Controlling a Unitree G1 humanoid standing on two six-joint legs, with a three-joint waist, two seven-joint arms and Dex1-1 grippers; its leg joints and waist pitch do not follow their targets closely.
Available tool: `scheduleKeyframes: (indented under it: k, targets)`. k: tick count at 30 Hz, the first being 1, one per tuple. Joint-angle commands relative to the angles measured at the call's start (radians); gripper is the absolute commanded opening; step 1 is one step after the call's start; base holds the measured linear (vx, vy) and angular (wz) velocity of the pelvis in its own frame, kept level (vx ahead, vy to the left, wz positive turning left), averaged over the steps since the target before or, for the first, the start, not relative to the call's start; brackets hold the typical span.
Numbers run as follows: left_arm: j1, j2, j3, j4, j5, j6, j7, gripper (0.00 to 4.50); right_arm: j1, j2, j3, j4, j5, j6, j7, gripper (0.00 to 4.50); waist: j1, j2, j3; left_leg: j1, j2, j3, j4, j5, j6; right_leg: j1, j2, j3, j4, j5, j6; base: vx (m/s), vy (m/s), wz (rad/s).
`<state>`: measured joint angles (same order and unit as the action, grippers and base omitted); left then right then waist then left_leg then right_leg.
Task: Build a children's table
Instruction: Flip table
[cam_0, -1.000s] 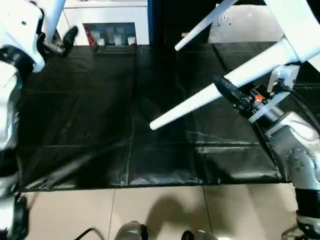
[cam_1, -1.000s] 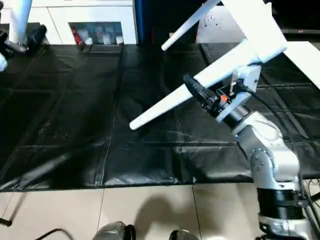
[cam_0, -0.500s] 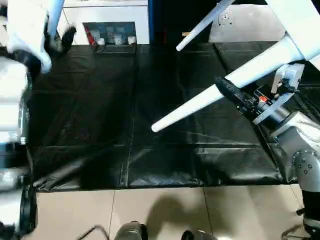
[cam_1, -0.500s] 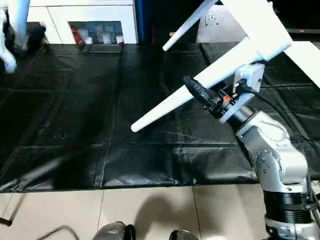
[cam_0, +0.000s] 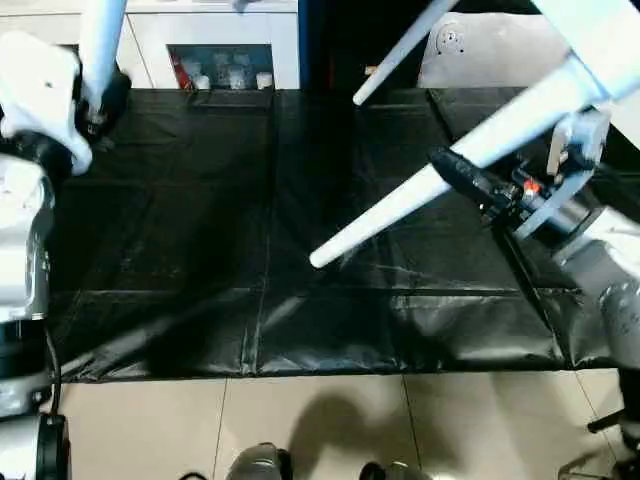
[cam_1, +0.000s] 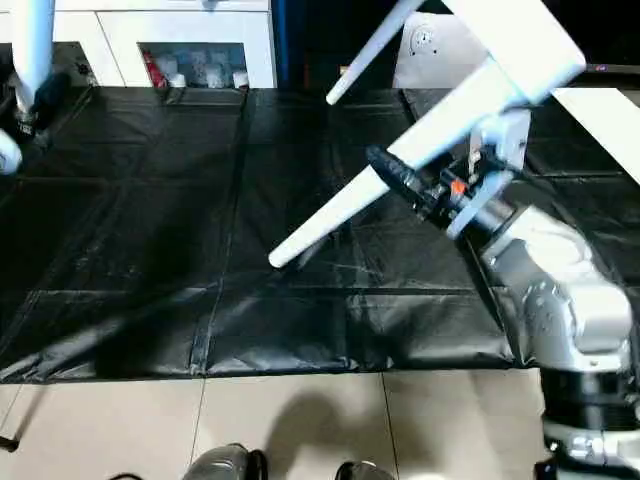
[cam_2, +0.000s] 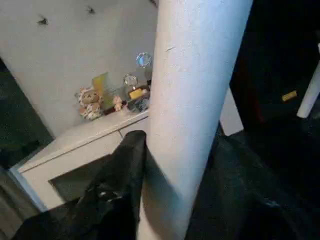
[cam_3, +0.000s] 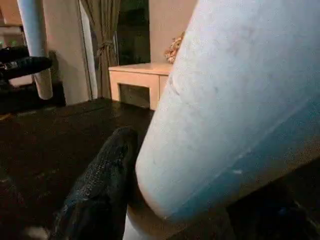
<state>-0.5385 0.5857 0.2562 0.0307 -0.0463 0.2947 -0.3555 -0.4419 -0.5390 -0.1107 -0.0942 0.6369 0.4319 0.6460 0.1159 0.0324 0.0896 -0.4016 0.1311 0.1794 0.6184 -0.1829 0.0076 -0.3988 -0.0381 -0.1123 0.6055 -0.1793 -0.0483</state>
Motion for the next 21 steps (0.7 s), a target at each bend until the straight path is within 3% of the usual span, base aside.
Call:
scheduleKeyframes:
  k: [1,8,11,12,13,14,16,18,20,21]
  targets:
    - [0.034,-0.021,-0.033,-0.041,-0.033,0.032,-0.013,1.76,-0.028,-0.045,0.035,0.007,-0.068,0.008,0.035,2.16,-0.005,-0.014,-0.072,0.032,0.109,-0.052,-0.068,-0.147,0.073,0.041,-0.137,0.079,-0.094,-0.356,-0.077,0.000,0.000,0.00]
    - [0.162,-0.054,-0.007,-0.145,-0.057,0.096,-0.003,1.53,-0.104,-0.088,0.037,0.044,-0.085,0.008,0.073,2.16,-0.007,-0.017,-0.070,0.028,0.110,-0.052,-0.067,-0.144,0.081,0.045,-0.140,0.077,-0.091,-0.336,-0.096,0.000,0.000,0.00]
    - [0.241,-0.074,-0.001,-0.220,-0.063,0.123,0.000,1.51,-0.132,-0.103,0.036,0.062,-0.093,0.000,0.090,2.16,-0.007,-0.016,-0.070,0.034,0.116,-0.054,-0.068,-0.161,0.076,0.041,-0.139,0.077,-0.092,-0.339,-0.101,0.000,0.000,0.00]
    - [0.284,-0.089,0.003,-0.262,-0.066,0.140,0.007,1.50,-0.145,-0.110,0.036,0.074,-0.098,-0.005,0.097,2.16,-0.008,-0.021,-0.068,0.035,0.119,-0.054,-0.070,-0.174,0.072,0.041,-0.139,0.077,-0.095,-0.343,-0.102,0.000,0.000,0.00]
    - [0.284,-0.089,0.003,-0.262,-0.066,0.140,0.007,1.49,-0.145,-0.110,0.036,0.074,-0.098,-0.005,0.097,2.14,-0.009,-0.020,-0.069,0.034,0.120,-0.056,-0.071,-0.178,0.068,0.043,-0.141,0.076,-0.092,-0.339,-0.108,0.000,0.000,0.00]
    - [0.305,-0.097,0.003,-0.282,-0.068,0.147,0.010,1.49,-0.152,-0.113,0.037,0.078,-0.100,-0.006,0.099,2.14,-0.007,-0.017,-0.067,0.040,0.118,-0.053,-0.071,-0.198,0.063,0.036,-0.136,0.077,-0.098,-0.354,-0.101,0.000,0.000,0.00]
    - [0.377,-0.125,0.000,-0.347,-0.074,0.170,0.026,1.48,-0.170,-0.119,0.038,0.089,-0.103,-0.005,0.105,2.12,-0.008,-0.020,-0.065,0.043,0.124,-0.057,-0.077,-0.224,0.047,0.038,-0.138,0.076,-0.100,-0.354,-0.103,0.000,0.000,0.00]
    - [0.433,-0.150,-0.007,-0.404,-0.079,0.188,0.042,1.48,-0.178,-0.121,0.039,0.095,-0.104,-0.004,0.109,2.12,-0.015,-0.025,-0.066,0.041,0.136,-0.064,-0.085,-0.237,0.025,0.045,-0.140,0.077,-0.088,-0.286,-0.127,0.000,0.000,0.00]
    - [0.490,-0.178,-0.018,-0.468,-0.084,0.215,0.062,1.48,-0.185,-0.122,0.042,0.101,-0.107,-0.005,0.114,2.09,-0.017,-0.026,-0.065,0.042,0.130,-0.061,-0.084,-0.253,0.017,0.044,-0.143,0.079,-0.088,-0.279,-0.134,0.000,0.000,0.00]
    - [0.546,-0.217,-0.035,-0.541,-0.083,0.245,0.092,1.48,-0.192,-0.119,0.049,0.113,-0.115,-0.010,0.119,2.05,-0.017,-0.030,-0.065,0.037,0.133,-0.062,-0.084,-0.251,0.011,0.054,-0.152,0.080,-0.087,-0.272,-0.144,0.000,0.000,0.00]
